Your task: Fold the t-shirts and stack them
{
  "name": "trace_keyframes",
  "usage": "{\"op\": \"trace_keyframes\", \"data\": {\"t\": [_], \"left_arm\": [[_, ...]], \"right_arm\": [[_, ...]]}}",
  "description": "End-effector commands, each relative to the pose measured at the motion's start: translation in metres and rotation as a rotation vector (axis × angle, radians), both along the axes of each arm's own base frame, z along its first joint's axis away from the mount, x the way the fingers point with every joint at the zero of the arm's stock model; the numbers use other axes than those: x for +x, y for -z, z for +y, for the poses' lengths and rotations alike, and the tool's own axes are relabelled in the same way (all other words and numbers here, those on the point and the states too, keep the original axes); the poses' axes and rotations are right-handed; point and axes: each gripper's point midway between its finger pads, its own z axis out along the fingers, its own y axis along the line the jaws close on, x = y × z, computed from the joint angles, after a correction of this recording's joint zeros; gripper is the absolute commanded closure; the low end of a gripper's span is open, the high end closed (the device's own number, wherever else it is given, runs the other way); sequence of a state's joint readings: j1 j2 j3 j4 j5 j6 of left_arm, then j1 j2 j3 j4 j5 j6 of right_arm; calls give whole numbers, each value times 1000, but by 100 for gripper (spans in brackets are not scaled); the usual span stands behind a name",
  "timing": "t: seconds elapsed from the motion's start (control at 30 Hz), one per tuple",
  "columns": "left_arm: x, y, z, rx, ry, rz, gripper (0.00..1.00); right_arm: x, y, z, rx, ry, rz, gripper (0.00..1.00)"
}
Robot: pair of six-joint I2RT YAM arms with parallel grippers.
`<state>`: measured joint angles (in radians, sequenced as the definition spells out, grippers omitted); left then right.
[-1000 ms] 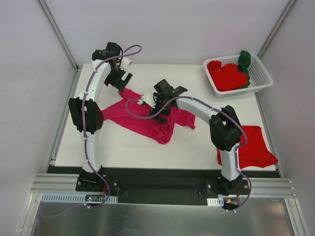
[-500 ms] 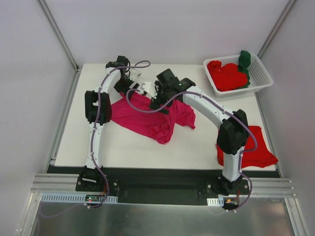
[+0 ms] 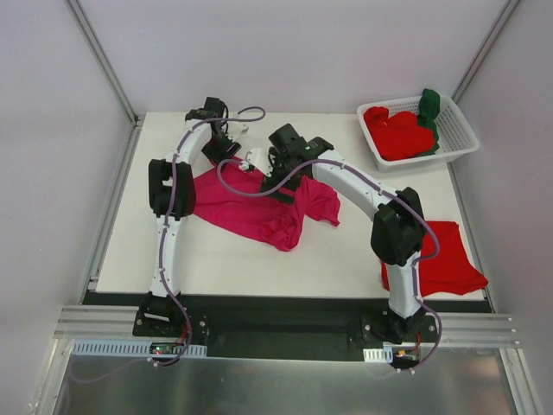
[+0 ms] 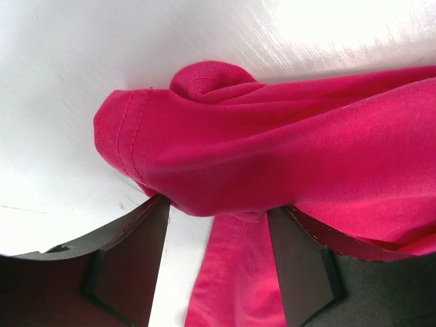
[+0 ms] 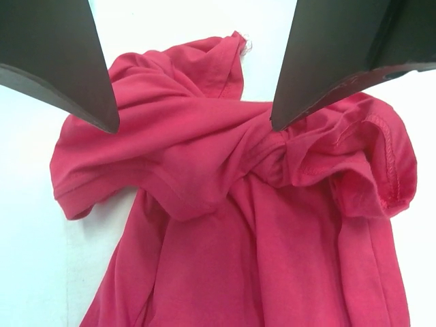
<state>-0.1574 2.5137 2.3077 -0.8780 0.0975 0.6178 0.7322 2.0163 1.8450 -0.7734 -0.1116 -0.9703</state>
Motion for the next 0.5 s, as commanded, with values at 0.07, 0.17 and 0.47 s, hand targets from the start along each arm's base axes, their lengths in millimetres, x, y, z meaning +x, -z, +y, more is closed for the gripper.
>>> {"op": "trace_keyframes", "data": {"t": [0.07, 0.17, 0.47], "left_arm": [[4, -51, -1, -20, 20, -98, 44], [10, -55, -2, -24, 36, -122, 44], [24, -54, -7, -31, 55, -160, 43]], "right_arm": [[7, -10, 13, -10, -29, -46, 4], [8, -3, 13, -29, -41, -44, 4], [9, 6, 15, -37, -57, -28, 4]]}}
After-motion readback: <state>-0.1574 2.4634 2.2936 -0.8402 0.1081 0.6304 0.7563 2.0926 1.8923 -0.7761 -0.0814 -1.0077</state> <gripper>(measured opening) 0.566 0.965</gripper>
